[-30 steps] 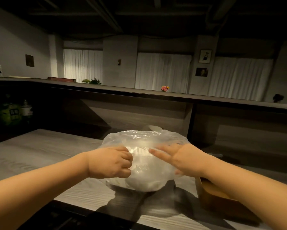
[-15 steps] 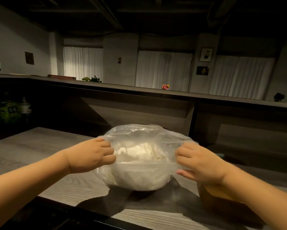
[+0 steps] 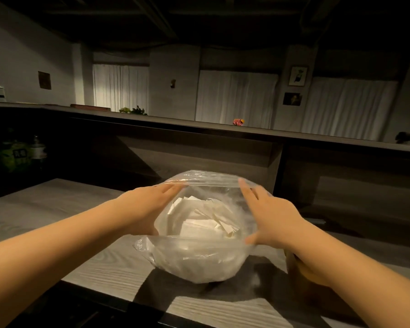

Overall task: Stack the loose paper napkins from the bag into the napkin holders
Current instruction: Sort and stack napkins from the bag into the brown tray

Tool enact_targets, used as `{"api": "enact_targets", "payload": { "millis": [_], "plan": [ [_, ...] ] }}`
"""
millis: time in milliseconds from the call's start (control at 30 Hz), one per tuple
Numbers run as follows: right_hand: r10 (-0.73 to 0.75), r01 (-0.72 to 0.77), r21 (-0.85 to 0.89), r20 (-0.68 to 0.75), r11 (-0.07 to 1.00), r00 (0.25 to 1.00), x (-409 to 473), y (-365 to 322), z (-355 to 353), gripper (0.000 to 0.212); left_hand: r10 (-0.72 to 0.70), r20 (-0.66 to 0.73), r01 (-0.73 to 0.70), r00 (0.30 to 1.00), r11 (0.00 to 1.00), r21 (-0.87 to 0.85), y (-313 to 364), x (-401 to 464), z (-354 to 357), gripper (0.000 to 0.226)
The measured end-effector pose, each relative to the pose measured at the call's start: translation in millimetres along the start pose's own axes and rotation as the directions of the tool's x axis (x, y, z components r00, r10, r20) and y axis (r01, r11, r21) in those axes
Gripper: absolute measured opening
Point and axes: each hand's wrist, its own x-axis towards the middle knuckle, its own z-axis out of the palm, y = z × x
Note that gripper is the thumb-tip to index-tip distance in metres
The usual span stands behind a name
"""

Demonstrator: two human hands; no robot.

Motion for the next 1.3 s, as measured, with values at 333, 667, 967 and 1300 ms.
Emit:
{"api": "enact_targets", "payload": {
  "millis": [333,667,967,1300],
  "plan": [
    [-0.193,-0.028,0.749,0.206,0.662,0.959,25,16,64,0.099,0.087,0.023,-0.057,0.996,0.811,-0.583,-19,12,57,0.100],
    [0.451,-0.322,0.944,0.257,0.074,0.855,61,-8,78,0.014,-0.195,-0.232,-0.066,0.953,0.615,-0.785,-1,10,73,0.069],
    [0.629,-0.480,0.716,0.073,0.507,0.774,82,3,72,0.011,-0.091,-0.431,-0.221,0.898,0.752,-0.620,-2,3,65,0.061],
    [0.142,-0.095,0.438,-0.077,0.894,0.987,87,1,66,0.038,-0.222,-0.054,0.159,0.973,0.827,-0.539,-4,59,37,0.044]
  ]
}}
